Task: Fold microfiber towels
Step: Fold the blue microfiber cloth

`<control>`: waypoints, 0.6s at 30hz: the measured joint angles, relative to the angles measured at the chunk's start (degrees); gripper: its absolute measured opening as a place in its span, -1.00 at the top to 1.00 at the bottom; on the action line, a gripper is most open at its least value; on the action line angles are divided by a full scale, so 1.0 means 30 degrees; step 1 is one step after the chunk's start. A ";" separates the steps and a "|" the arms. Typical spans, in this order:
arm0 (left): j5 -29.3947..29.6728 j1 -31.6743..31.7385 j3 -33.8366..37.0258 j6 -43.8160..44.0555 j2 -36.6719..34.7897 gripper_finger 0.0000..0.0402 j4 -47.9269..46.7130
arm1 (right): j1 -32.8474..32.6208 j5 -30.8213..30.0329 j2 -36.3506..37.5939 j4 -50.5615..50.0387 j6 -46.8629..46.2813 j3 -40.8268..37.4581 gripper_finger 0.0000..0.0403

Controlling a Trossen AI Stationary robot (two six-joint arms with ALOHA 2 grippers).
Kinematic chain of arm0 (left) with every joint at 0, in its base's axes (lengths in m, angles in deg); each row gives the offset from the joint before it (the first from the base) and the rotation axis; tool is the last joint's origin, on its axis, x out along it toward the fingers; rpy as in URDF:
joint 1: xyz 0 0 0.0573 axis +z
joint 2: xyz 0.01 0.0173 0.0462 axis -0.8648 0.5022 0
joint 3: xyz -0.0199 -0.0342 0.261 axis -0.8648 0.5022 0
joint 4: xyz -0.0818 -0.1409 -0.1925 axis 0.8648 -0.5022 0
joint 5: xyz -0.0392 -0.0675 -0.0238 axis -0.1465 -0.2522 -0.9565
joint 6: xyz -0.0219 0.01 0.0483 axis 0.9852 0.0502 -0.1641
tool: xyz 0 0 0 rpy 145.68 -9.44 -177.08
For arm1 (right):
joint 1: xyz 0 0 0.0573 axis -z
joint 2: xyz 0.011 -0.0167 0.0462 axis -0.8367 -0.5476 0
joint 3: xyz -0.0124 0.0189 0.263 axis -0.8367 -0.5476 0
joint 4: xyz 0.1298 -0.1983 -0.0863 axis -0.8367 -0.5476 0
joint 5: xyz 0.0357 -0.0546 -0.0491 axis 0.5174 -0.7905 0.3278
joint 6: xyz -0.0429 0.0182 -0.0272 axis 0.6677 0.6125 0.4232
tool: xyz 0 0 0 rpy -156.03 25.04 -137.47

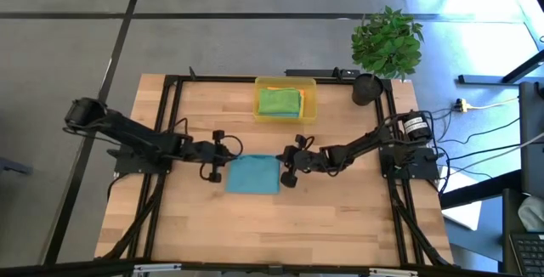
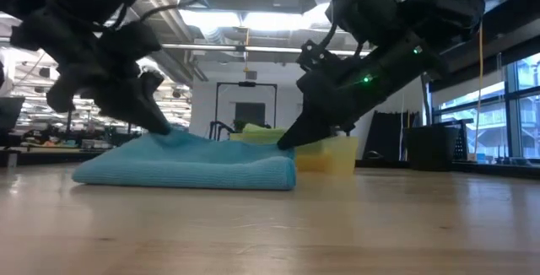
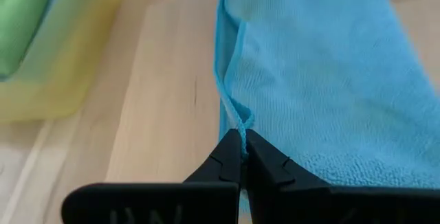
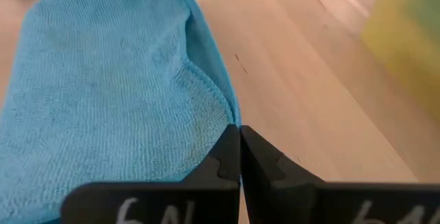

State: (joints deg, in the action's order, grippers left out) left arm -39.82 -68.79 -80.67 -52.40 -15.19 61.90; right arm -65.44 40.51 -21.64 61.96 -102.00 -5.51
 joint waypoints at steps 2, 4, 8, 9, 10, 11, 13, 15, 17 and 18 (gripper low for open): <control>-0.0022 0.0359 0.0000 -0.0061 0.0300 1.00 -0.0171 | 0.0021 -0.0022 0.0000 -0.0027 -0.0015 0.0000 1.00; -0.0015 0.0675 0.0000 -0.0140 0.0615 1.00 -0.0155 | 0.0014 -0.0015 0.0000 -0.0020 -0.0020 0.0000 1.00; -0.0011 0.1315 0.0000 0.0030 0.1332 1.00 -0.0097 | 0.0006 -0.0015 0.0000 -0.0065 -0.0055 0.0000 0.99; -0.0007 0.1425 0.0000 0.0049 0.1471 0.98 -0.0094 | 0.0006 -0.0015 0.0000 -0.0072 -0.0073 0.0000 0.98; -0.0007 0.1510 0.0000 0.0062 0.1589 0.96 -0.0089 | 0.0006 -0.0033 0.0000 -0.0072 -0.0113 0.0000 0.95; -0.0007 0.1584 0.0000 0.0062 0.1662 0.93 -0.0097 | 0.0006 -0.0194 0.0000 -0.0072 -0.0186 0.0000 0.92; 0.0085 0.1654 0.0000 0.0075 0.1690 0.84 -0.0104 | 0.0006 -0.0587 0.0000 -0.0086 -0.0132 0.0000 0.81; 0.0839 0.1614 0.0000 0.0113 0.1656 0.75 -0.0115 | 0.0024 -0.0726 0.0000 -0.0098 -0.0066 0.0000 0.70; 0.1568 0.1558 -0.0005 0.0105 0.1433 0.65 -0.0119 | 0.0111 -0.0726 0.0000 -0.0136 -0.0067 0.0000 0.58; 0.1844 0.1554 -0.0041 0.0099 0.1385 0.61 -0.0083 | 0.0157 -0.0729 0.0000 -0.0168 -0.0051 0.0000 0.51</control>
State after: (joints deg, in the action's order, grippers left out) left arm -34.29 -64.13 -80.79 -52.10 -11.04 61.65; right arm -64.97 38.33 -21.64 61.46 -102.16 -5.51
